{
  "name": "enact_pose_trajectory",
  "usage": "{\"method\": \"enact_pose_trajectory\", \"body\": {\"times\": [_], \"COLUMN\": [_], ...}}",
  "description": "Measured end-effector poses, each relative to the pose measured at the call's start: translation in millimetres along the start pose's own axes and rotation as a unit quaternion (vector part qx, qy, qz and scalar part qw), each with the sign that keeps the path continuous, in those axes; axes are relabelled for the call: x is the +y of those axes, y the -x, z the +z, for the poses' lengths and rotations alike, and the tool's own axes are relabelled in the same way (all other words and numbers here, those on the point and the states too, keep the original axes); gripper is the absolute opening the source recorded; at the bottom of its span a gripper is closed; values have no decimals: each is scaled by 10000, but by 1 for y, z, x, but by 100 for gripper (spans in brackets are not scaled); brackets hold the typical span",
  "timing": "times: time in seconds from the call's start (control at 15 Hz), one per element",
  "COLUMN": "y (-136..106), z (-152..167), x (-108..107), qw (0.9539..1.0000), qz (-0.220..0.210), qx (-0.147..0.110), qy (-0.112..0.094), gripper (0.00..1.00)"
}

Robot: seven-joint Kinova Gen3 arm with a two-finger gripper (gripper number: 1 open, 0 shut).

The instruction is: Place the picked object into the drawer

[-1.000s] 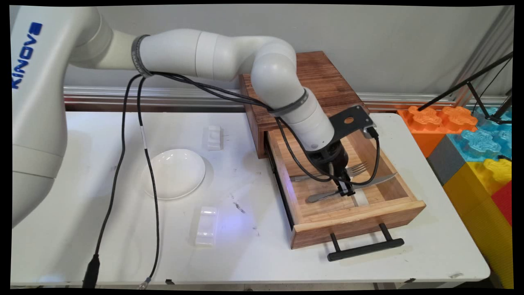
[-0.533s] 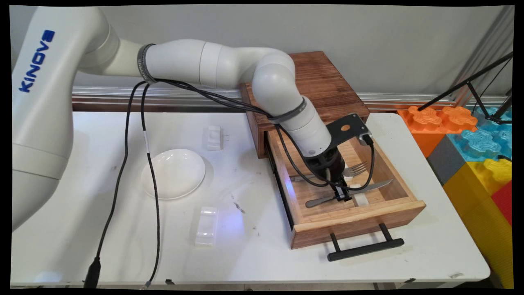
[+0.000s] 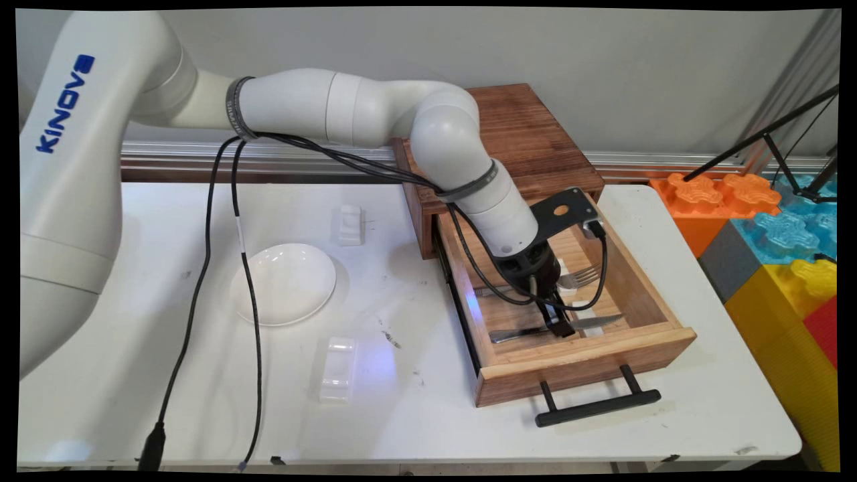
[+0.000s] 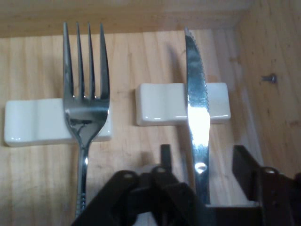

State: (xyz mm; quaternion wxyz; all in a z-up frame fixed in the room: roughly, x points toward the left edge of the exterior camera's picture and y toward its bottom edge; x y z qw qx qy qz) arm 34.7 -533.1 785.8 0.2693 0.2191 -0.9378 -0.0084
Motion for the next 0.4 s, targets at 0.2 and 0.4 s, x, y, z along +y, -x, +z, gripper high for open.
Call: {"method": "enact_pose_trajectory", "body": {"times": [0.2, 0.4], "y": [0, -1], "z": [-2, -8], "x": [-2, -5], "qw": [10000, 10000], "qz": [-20, -45], "qx": [7, 36], "qy": [5, -14], "gripper": [100, 100]}}
